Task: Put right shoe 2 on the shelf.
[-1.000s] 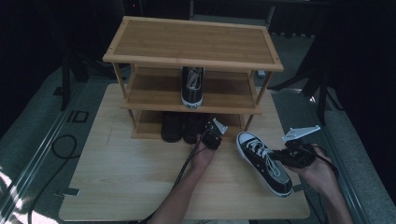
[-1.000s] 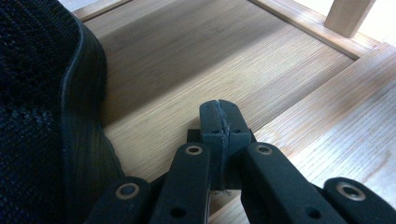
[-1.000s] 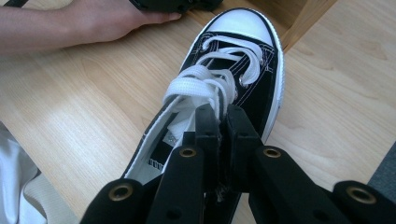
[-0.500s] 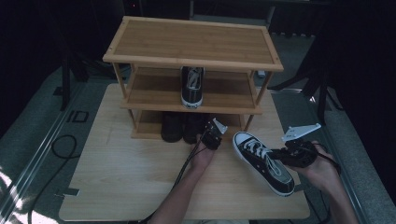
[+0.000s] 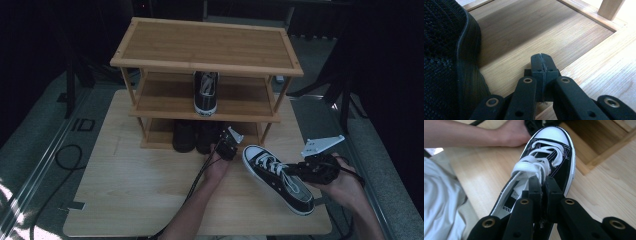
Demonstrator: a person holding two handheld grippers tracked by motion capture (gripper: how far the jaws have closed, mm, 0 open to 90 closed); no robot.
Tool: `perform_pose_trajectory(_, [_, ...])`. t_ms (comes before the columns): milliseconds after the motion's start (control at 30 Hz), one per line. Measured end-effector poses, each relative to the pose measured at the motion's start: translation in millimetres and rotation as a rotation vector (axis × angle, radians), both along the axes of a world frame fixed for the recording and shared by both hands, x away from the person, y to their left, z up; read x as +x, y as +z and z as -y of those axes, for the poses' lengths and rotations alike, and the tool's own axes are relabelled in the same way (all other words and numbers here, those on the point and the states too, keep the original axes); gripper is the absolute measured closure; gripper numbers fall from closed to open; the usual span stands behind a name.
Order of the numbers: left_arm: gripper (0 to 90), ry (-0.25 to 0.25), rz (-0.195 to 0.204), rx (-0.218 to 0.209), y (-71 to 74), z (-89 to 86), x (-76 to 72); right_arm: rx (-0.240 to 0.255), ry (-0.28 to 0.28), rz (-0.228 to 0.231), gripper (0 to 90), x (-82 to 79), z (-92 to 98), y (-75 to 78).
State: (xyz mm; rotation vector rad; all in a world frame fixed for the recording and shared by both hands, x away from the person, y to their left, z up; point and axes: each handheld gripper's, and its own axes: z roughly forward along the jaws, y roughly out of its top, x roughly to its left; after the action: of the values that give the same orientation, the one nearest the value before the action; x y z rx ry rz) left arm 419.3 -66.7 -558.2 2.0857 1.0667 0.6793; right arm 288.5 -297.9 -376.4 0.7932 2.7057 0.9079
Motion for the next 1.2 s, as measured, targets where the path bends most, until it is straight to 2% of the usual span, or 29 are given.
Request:
perform_pose_trajectory(367, [90.0,0.000,-0.001,0.000,0.0,0.0,0.0,0.027,0.092,0.003,85.9,-8.9,-21.7,11.4])
perform_pose_trajectory(967, [90.0,-0.001,-0.002,-0.004,0.0,-0.1,0.1,0.067,0.231,0.010,85.9,-9.5,-55.8,26.1])
perform_pose_trajectory(1067, [90.0,0.000,0.000,-0.005,-0.2,0.0,0.1,0.094,0.243,0.013,86.0,-7.4,-60.7,29.6])
perform_pose_trajectory(1200, [90.0,0.002,0.000,-0.004,-0.2,0.0,0.1,0.105,0.254,0.030,86.0,-5.3,-67.6,34.1])
